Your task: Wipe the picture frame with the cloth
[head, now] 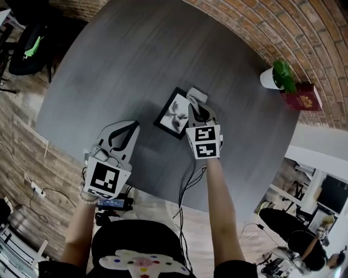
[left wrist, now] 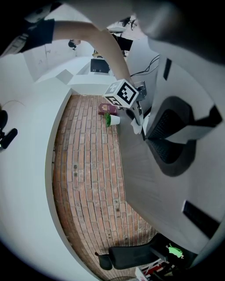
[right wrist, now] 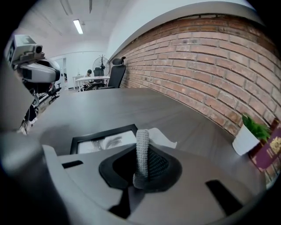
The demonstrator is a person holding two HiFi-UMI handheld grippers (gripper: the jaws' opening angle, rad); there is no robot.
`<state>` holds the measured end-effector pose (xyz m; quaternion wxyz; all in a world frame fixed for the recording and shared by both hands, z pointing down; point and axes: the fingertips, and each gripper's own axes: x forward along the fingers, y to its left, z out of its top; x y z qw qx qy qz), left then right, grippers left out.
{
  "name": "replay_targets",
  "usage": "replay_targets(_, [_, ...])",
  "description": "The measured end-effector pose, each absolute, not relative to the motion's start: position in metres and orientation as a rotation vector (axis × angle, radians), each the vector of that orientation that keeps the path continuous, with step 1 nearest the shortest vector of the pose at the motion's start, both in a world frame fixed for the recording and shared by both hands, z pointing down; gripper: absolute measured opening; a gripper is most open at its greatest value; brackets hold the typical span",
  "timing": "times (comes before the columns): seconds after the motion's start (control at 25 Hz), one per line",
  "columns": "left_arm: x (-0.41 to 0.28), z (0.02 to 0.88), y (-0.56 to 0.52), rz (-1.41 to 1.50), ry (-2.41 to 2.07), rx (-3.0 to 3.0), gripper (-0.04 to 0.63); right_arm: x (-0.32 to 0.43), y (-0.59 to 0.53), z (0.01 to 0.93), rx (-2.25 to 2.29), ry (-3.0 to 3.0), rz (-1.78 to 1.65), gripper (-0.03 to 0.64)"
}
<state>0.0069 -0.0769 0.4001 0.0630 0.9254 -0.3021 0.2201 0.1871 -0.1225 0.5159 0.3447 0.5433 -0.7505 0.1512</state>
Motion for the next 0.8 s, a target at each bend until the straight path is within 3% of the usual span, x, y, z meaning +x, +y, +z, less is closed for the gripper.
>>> replay_targets(0.4, [0.008,0.399,-0.077,0.658,-0.898,2.806,0.009,0.211,-0.109,0.516,1.459,-1.887,0.402,0.025])
replay_targets(0.8, [0.003,0.399,-0.077,0.656,-0.914,2.799,0.009,0.185,-0.126,0.517,1.412,-1.93,0.39,0.025])
